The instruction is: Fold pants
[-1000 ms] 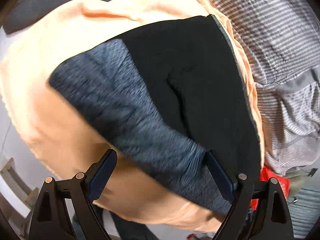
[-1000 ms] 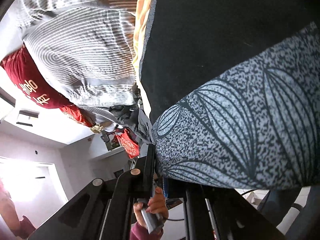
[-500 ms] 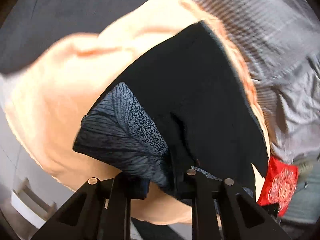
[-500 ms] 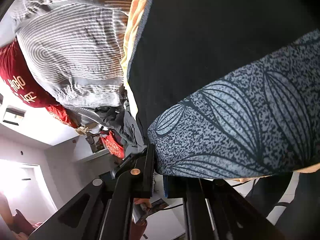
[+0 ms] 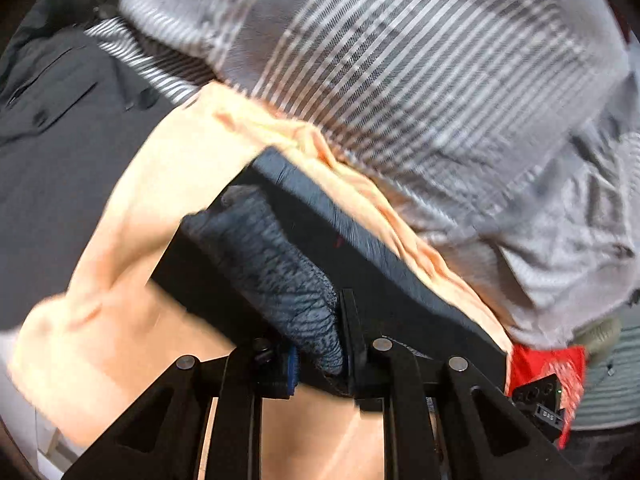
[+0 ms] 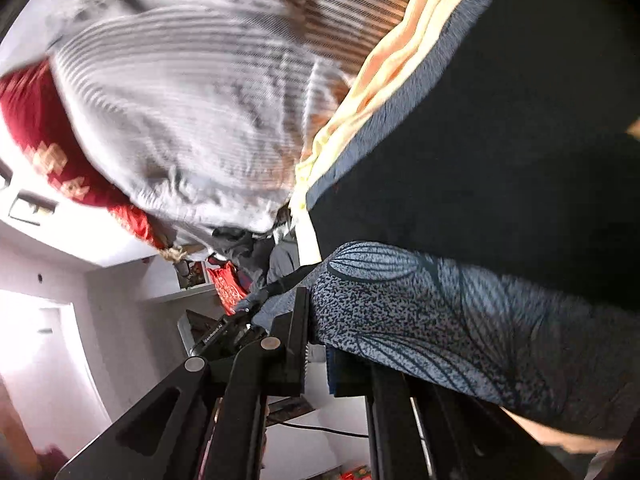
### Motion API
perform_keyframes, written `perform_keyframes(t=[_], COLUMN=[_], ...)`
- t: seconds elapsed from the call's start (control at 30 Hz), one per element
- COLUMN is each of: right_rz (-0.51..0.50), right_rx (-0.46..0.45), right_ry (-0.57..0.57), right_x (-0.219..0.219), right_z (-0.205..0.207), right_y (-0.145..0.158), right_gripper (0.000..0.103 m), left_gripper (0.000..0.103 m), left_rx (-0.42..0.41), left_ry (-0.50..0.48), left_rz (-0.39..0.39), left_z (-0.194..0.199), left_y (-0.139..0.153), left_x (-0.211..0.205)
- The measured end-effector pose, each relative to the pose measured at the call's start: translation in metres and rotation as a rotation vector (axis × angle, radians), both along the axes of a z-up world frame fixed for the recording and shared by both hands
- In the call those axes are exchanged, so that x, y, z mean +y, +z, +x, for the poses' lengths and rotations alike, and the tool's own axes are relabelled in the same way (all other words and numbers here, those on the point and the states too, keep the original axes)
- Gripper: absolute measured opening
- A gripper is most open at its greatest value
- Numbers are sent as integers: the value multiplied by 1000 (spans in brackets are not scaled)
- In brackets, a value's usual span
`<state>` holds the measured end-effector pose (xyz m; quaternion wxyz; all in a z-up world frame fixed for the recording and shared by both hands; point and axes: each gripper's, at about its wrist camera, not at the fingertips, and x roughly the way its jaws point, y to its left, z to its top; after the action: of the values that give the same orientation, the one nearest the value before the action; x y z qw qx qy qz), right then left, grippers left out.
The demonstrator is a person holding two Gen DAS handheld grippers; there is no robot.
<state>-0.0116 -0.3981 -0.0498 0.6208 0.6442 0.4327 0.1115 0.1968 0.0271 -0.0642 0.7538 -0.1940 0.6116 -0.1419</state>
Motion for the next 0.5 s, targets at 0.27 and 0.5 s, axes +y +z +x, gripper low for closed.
perform_keyframes(t=[0.27,0.5], right_rz=[1,13], right_rx=[163,218], right_ry=[59,100], right_x=[-44,-49], right_z=[90,108], right_y=[-80,-105], right_gripper=[11,15], left_gripper=[26,29], left_rx=[10,19], left_ry=[41,46], left_rz=[169,225], left_z=[60,69], left_y=[-71,-60], left_x=[-48,-50])
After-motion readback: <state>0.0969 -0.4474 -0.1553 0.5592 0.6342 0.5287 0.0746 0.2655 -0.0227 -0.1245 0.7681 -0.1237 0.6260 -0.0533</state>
